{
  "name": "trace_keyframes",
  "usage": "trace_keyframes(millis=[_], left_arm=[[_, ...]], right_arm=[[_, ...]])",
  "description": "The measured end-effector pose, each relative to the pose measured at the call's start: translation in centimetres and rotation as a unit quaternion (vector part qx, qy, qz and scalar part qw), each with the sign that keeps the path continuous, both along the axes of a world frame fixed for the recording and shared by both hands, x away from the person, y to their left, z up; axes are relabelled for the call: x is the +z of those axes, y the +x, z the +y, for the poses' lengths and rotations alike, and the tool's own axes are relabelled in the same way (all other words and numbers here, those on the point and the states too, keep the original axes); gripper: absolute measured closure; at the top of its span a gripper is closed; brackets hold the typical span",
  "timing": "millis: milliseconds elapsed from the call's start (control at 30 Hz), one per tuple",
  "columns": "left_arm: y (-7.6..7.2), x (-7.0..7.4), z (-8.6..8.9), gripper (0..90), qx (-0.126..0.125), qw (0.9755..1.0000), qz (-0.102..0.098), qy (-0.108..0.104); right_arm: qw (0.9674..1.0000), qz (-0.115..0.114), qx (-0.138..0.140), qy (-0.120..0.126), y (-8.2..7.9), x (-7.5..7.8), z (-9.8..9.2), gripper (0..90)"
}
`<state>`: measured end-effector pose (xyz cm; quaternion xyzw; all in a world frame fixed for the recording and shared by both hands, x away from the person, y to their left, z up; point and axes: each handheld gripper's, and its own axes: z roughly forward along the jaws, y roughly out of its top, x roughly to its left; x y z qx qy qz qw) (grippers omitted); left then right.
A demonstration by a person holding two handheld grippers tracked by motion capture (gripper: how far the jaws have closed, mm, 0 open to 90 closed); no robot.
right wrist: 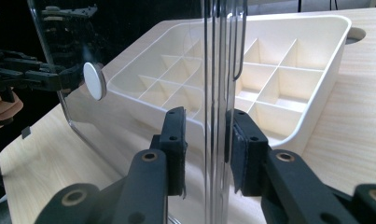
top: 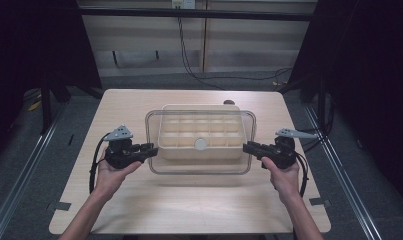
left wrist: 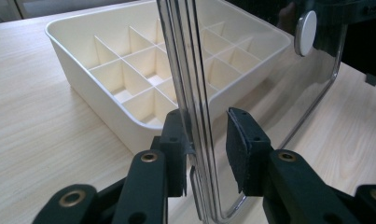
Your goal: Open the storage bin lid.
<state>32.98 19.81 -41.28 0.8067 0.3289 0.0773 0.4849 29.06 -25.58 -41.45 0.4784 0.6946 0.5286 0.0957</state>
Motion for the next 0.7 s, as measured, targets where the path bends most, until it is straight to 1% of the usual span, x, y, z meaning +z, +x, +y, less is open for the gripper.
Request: trace_keyframes(millis=[100, 233, 300, 400, 433, 467, 700], left_arm=[[-0.2, -0.1, 0.1, 69.3, -0.002, 1.0000, 0.005, 0.000], [-0.7, 0.0, 0.1, 69.4, -0.005, 0.9999, 0.001, 0.009], [-1.0, 0.0, 0.1, 69.4, -0.004, 1.0000, 0.001, 0.008], [-1.3, 0.0, 0.1, 69.7, -0.006, 1.0000, 0.002, 0.005], [-1.3, -0.1, 0.1, 69.7, -0.007, 0.9999, 0.003, 0.007], [-1.4, -0.2, 0.0, 69.7, -0.007, 1.0000, 0.004, 0.003], [-2.0, -0.4, 0.0, 69.8, -0.013, 0.9999, 0.007, 0.008]], right_arm=[[1.0000, 0.001, 0.000, -0.002, -0.4, -0.1, 0.1, 70.1], [1.0000, 0.004, 0.004, -0.002, -0.8, -0.3, 0.1, 70.2], [1.0000, 0.005, 0.006, -0.004, -1.0, -0.3, 0.1, 70.1], [1.0000, 0.003, 0.002, 0.003, -1.4, -0.4, 0.0, 69.9], [1.0000, 0.003, 0.001, 0.003, -1.5, -0.5, 0.0, 69.9], [1.0000, 0.004, 0.000, 0.003, -1.5, -0.5, 0.0, 69.9], [1.0000, 0.007, 0.004, 0.004, -2.3, -0.7, -0.2, 70.1]])
